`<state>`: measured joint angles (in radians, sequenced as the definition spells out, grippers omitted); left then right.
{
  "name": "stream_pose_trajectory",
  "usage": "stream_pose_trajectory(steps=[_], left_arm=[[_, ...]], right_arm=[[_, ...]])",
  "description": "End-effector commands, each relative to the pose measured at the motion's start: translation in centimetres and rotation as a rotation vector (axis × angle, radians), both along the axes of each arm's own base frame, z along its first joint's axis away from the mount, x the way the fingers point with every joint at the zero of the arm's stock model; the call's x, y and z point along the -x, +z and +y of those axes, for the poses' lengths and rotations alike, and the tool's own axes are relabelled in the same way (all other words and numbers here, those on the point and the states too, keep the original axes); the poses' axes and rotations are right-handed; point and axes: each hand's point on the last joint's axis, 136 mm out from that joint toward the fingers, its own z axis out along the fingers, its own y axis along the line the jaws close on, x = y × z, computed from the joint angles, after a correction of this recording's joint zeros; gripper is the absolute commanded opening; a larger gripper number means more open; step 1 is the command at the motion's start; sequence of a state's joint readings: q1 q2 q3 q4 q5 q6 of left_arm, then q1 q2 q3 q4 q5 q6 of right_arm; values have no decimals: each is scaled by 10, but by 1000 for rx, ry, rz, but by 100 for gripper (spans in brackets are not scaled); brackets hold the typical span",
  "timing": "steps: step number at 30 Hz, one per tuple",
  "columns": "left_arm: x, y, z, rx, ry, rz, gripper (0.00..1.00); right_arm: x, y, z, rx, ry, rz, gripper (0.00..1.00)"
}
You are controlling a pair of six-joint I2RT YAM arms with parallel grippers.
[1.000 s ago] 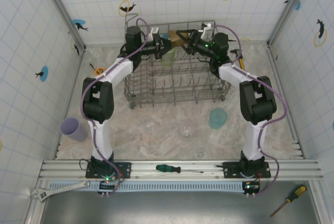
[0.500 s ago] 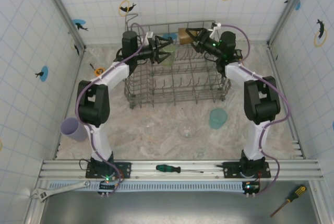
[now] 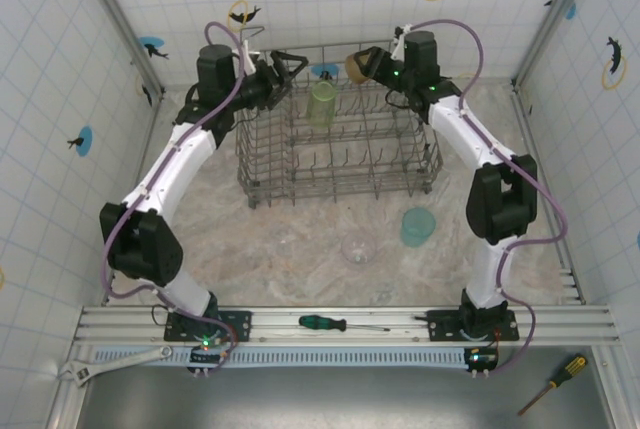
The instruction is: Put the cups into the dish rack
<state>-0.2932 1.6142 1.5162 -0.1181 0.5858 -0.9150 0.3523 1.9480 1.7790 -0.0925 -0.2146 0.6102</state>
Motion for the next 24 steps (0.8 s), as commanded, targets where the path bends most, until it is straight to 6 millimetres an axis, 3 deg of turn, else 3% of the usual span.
stream_pose_trajectory(steps=[1, 9, 17, 24], left_arm=[[6, -31, 44, -261, 163, 18, 97], [32, -52, 98, -501, 337, 14, 97], [59, -73, 123, -575, 412, 46, 97], [76, -68, 138, -601, 460, 34, 97]], right_arm=[[-5, -13, -12, 227, -65, -13, 46], [-16, -29, -10, 382, -112, -27, 46], [-28, -55, -13, 474, -126, 0, 46], [-33, -68, -9, 484, -106, 12, 46]])
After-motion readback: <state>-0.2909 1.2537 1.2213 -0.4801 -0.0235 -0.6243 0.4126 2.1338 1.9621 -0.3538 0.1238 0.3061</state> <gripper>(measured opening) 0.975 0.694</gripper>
